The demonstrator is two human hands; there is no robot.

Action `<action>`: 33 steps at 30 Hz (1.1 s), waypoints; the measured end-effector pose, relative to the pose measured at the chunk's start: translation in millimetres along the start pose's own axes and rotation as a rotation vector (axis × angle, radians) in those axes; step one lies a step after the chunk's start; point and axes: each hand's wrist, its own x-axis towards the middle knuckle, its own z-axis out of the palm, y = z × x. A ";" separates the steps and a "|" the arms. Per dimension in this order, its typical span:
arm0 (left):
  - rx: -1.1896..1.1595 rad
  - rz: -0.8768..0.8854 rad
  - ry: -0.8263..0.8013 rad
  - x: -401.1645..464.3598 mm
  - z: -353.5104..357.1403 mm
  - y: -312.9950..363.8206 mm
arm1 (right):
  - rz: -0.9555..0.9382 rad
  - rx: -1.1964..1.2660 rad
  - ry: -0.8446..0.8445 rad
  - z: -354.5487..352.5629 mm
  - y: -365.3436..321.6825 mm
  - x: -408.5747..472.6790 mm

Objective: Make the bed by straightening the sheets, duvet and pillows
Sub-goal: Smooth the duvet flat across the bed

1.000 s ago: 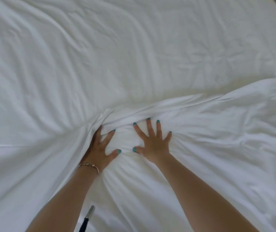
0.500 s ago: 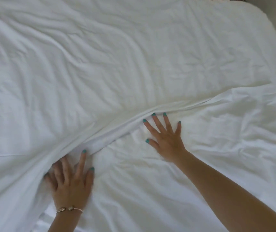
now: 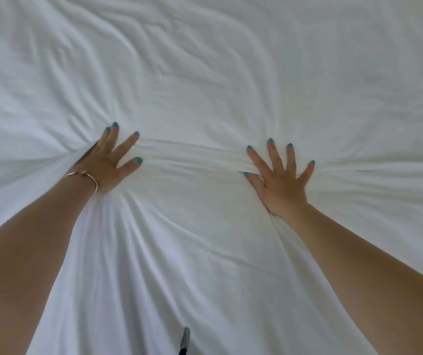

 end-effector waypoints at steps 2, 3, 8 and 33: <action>0.027 -0.001 0.014 0.5 5.7 0.1 | -0.003 0.022 -0.041 3.1 0.3 4.2; 0.045 -0.019 -0.008 2.0 5.6 1.9 | -0.008 0.027 -0.058 4.5 2.0 5.7; 0.290 0.036 0.049 -3.7 -32.2 62.2 | -0.037 0.118 -0.173 -2.9 8.5 10.0; 0.175 -0.258 0.338 86.5 5.5 209.4 | 0.113 -0.081 0.776 -4.1 89.9 76.1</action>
